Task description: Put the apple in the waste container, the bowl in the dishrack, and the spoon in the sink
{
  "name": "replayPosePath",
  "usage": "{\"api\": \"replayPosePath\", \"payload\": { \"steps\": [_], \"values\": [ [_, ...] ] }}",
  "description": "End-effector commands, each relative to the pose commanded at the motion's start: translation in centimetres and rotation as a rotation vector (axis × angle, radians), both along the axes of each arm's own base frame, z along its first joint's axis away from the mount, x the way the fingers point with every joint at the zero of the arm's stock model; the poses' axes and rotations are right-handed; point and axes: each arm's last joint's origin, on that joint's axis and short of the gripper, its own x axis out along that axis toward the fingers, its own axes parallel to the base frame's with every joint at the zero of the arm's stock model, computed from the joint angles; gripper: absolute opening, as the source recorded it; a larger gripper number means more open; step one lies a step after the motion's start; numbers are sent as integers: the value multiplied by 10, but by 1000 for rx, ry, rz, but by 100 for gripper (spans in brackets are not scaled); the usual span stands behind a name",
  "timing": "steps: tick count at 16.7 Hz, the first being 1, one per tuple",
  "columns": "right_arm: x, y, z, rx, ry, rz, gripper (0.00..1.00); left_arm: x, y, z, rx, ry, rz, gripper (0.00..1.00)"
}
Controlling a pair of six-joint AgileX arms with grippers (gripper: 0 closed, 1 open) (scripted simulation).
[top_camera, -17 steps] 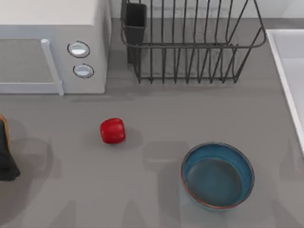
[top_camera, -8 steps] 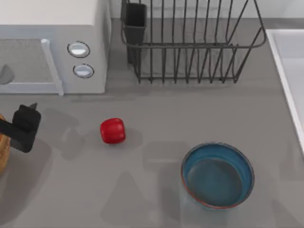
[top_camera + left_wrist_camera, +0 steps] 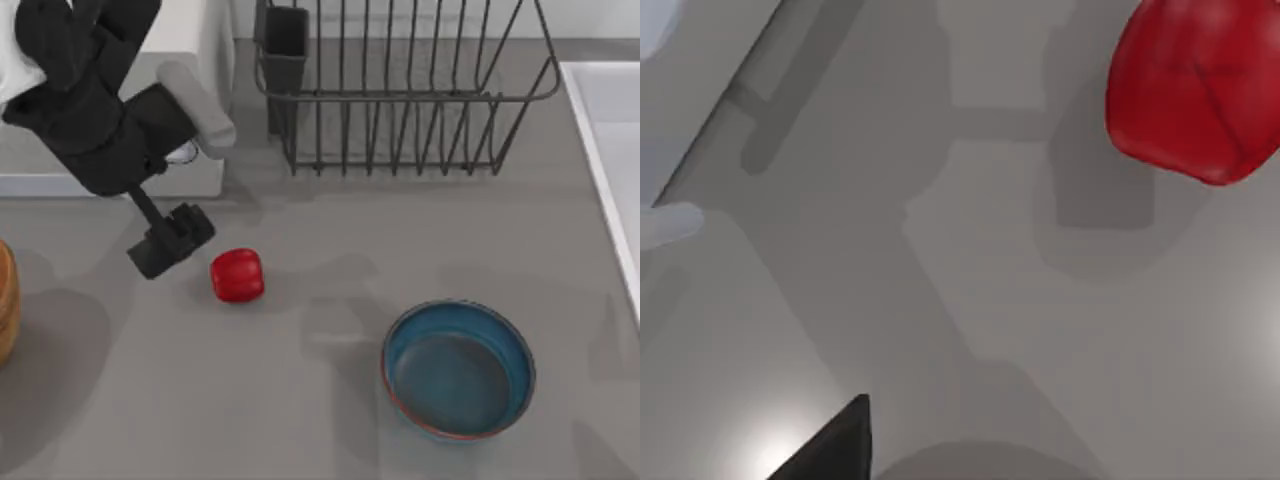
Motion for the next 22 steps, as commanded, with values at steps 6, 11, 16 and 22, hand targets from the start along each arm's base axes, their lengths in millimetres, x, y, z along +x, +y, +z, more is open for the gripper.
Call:
{"api": "replayPosePath", "payload": {
  "steps": [6, 11, 16, 22],
  "values": [
    [0, 0, 0, 0, 0, 0, 100, 54, -60, -48, 127, 241, -257, 100],
    [0, 0, 0, 0, 0, 0, 100, 66, -78, -64, 156, 293, -329, 100],
    [0, 0, 0, 0, 0, 0, 100, 66, -76, -65, 155, 292, -325, 100],
    [0, 0, 0, 0, 0, 0, 100, 63, -78, -112, 155, 291, -329, 100]
  ]
}}
